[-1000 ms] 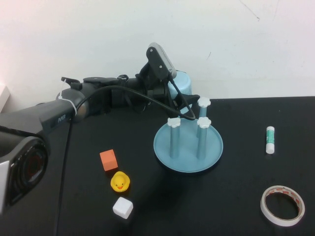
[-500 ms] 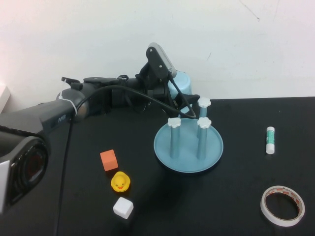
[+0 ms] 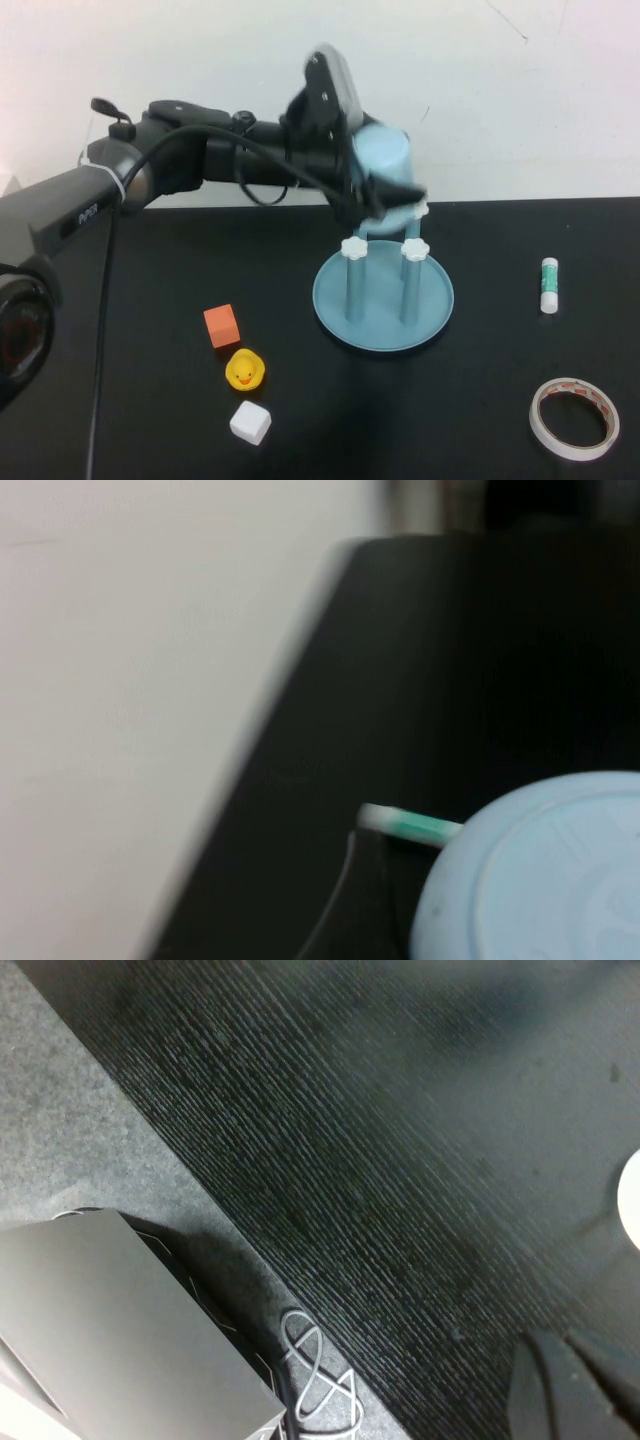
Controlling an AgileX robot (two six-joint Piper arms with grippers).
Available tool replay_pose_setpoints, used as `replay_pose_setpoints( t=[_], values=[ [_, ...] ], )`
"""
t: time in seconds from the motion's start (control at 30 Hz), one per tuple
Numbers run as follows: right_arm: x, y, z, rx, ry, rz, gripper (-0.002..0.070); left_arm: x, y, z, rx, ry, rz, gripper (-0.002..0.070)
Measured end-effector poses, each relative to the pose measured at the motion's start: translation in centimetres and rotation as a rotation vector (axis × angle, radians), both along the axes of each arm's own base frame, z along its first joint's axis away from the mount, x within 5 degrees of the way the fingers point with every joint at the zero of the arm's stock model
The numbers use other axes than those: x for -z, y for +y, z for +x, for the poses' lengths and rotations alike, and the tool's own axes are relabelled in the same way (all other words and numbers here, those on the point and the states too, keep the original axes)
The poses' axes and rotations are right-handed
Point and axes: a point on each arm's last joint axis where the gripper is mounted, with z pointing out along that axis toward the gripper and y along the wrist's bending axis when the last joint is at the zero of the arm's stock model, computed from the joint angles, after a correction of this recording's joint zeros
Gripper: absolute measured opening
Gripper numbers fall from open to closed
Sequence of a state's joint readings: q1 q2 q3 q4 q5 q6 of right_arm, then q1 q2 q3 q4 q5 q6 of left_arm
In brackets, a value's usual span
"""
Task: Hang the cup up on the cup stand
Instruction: Place the cup on the cup holder
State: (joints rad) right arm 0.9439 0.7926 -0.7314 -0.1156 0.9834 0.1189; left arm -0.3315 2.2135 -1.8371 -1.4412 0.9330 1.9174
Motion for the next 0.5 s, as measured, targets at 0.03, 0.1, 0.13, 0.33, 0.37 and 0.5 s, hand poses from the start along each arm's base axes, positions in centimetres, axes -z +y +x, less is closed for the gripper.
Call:
replay_pose_setpoints(
  t=[0.03, 0.1, 0.13, 0.33, 0.37, 0.5],
  values=[
    [0.0, 0.0, 0.0, 0.0, 0.0, 0.0, 0.0, 0.0, 0.0, -0.6, 0.059, 0.008, 0.019, 0.0575],
    [0.0, 0.0, 0.0, 0.0, 0.0, 0.0, 0.0, 0.6, 0.1, -1.4, 0.152, 0.01, 0.092, 0.0575],
    [0.0, 0.0, 0.0, 0.0, 0.0, 0.0, 0.0, 0.9, 0.2, -1.6, 0.183, 0.008, 0.129, 0.0575],
    [0.0, 0.0, 0.1, 0.0, -0.009, -0.002, 0.0, 1.8, 0.4, -0.7, 0.088, 0.016, 0.178, 0.0575],
    [0.0, 0.0, 0.1, 0.0, -0.009, -0.002, 0.0, 1.9, 0.4, -0.3, 0.042, 0.033, 0.165, 0.0575],
    [0.0, 0.0, 0.1, 0.0, -0.009, -0.002, 0.0, 3.2, 0.3, 0.7, -0.063, 0.123, 0.125, 0.0575]
  ],
)
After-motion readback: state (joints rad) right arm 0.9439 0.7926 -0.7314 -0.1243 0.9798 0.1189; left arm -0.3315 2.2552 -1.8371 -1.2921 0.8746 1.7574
